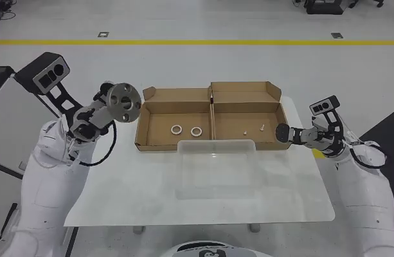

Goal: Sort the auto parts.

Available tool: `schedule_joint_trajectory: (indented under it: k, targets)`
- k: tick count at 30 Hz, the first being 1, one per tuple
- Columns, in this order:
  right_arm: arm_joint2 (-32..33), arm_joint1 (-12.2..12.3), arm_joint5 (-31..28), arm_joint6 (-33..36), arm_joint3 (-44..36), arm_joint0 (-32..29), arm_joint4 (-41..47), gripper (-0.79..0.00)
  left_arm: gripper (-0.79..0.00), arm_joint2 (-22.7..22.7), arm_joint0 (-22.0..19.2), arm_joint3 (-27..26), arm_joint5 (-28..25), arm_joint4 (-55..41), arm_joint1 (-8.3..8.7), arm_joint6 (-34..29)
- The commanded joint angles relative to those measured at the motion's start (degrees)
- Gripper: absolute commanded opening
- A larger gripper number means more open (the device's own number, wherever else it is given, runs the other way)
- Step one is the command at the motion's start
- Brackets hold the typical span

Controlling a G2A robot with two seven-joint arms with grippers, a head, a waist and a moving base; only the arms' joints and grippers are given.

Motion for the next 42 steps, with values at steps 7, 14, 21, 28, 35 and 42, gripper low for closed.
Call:
schedule_joint_trajectory:
  k: [7,14,21,28,35,42]
  targets:
    - [0.0,0.0,0.0,0.0,0.0,0.0,0.0,0.000,-0.785,-0.4,0.0,-0.2,0.0,2.2,-0.14,0.0]
    - [0.0,0.0,0.0,0.0,0.0,0.0,0.0,0.000,-0.785,0.5,0.1,-2.5,0.0,-5.4,-0.71,0.0]
    - [0.0,0.0,0.0,0.0,0.0,0.0,0.0,0.000,-0.785,-0.3,0.4,-3.8,0.0,-14.2,-1.90,0.0]
    - [0.0,0.0,0.0,0.0,0.0,0.0,0.0,0.000,-0.785,-0.7,0.4,-4.4,0.0,-16.3,-3.09,0.0]
    - [0.0,0.0,0.0,0.0,0.0,0.0,0.0,0.000,-0.785,-0.6,0.6,-3.1,0.0,-10.6,-3.27,0.0]
    - [0.0,0.0,0.0,0.0,0.0,0.0,0.0,0.000,-0.785,-0.1,0.5,-2.2,0.0,-2.9,-2.16,0.0]
